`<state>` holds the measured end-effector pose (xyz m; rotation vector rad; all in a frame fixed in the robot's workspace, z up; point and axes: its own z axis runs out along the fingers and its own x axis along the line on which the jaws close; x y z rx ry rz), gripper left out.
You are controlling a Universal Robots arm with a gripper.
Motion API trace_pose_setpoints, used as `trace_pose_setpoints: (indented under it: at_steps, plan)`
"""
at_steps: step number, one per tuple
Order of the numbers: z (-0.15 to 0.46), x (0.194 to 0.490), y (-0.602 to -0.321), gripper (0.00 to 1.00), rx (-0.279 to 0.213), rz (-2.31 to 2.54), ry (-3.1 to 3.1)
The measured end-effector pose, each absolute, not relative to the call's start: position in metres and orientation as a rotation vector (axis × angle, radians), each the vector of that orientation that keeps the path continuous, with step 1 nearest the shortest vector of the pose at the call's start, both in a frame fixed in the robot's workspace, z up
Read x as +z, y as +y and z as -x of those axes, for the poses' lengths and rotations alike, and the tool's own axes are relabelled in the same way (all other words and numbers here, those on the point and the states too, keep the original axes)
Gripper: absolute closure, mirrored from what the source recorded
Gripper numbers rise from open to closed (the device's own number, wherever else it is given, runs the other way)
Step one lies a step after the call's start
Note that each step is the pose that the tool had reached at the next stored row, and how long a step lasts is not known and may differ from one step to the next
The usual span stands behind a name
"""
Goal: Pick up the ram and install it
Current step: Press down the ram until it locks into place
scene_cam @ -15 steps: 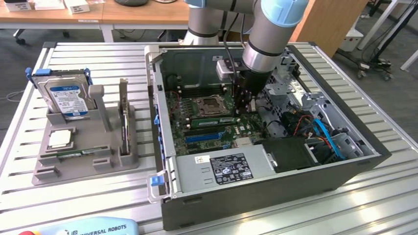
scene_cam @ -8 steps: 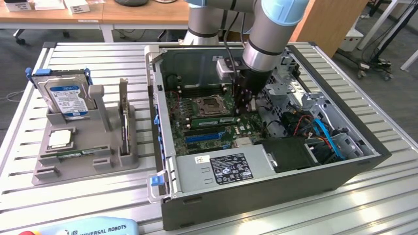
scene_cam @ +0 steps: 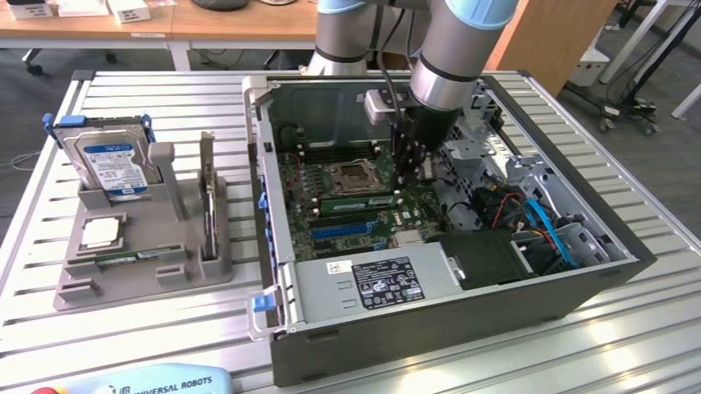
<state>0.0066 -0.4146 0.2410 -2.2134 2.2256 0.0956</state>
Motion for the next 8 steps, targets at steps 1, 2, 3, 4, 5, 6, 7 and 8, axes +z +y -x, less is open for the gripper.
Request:
trace_pose_setpoints:
  at_steps: [1,2,3,4,5,6,7,8]
  plan:
    - [-0.0066,0.2423,-0.4146,0.9,0.096,2.213,2.226]
    - [-0.0066,0.2436,-0.4146,0.9,0.096,2.213,2.226]
    - [-0.0066,0.2447,-0.4146,0.9,0.096,2.213,2.226]
    - [-0.0066,0.2457,-0.4146,0.9,0.096,2.213,2.226]
    - [-0.0066,0.2466,-0.4146,0.9,0.096,2.213,2.226]
    - [-0.0066,0.2475,-0.4146,0.9,0.096,2.213,2.226]
    - [-0.0066,0.2478,-0.4145,0.9,0.096,2.213,2.225]
    - [-0.0066,0.2478,-0.4145,0.9,0.096,2.213,2.225]
